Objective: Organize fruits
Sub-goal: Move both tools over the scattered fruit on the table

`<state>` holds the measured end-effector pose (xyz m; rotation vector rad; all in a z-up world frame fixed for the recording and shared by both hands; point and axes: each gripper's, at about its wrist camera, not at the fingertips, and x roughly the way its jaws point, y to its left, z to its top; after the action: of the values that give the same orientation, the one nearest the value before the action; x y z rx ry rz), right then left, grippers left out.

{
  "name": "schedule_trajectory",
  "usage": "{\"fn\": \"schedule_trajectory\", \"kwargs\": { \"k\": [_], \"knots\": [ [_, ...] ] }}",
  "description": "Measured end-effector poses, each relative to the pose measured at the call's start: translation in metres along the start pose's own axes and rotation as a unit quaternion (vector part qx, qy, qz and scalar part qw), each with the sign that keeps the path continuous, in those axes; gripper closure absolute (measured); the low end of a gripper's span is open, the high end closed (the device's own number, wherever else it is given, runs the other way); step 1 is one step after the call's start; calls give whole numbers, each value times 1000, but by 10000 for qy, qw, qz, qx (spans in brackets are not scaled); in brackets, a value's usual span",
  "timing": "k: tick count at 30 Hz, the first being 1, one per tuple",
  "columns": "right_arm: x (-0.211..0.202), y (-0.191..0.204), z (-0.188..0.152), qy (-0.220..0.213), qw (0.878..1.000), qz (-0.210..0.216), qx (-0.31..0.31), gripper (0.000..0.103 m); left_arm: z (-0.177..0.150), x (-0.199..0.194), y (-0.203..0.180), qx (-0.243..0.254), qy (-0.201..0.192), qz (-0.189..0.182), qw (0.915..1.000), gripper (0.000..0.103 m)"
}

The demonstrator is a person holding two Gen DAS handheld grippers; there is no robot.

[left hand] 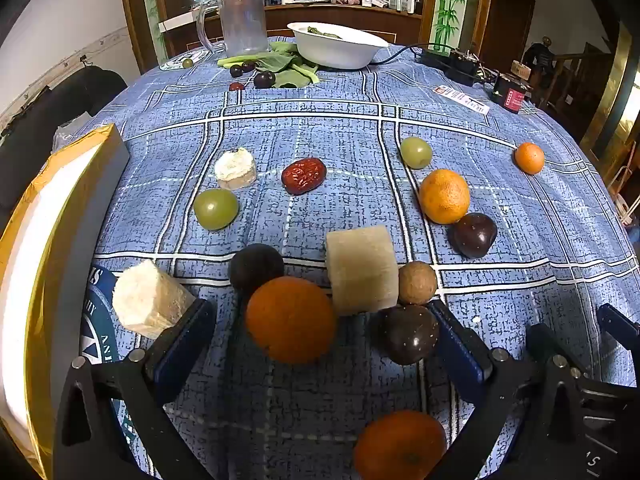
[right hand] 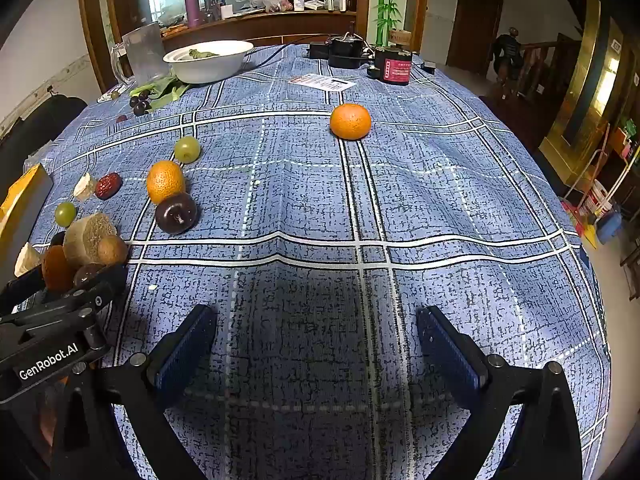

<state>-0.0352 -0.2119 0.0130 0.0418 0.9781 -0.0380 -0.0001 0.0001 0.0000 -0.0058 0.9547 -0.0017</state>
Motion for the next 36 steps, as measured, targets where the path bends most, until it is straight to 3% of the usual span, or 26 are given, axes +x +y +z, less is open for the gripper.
{"fn": "schedule_trajectory", "kwargs": {
  "k": [12,15,18,23,31,36],
  "knots": [
    [0,-2,4,95,9999,22,22,1,2,-1,7,114,236,-151,9995,1],
    [0,-3,3,82,10000,34,-1,1,-8,-17,19,-162,250,-471,9984,1],
    [2,1,3,101,9999,23,-20,1,-14,-37,30,-256,30,-487,9985,1],
    [-17,-1,-6,-38,9994,233,266,1,-30,-82,43,-59,-667,-328,9972,1],
    [-91,18,-26,-1341,9881,594,472,1,-51,-126,50,-58,-1304,-491,9902,0],
    [-104,31,-34,-1394,9838,961,588,0,-59,-140,50,72,-1486,-363,9882,1]
  ]
}}
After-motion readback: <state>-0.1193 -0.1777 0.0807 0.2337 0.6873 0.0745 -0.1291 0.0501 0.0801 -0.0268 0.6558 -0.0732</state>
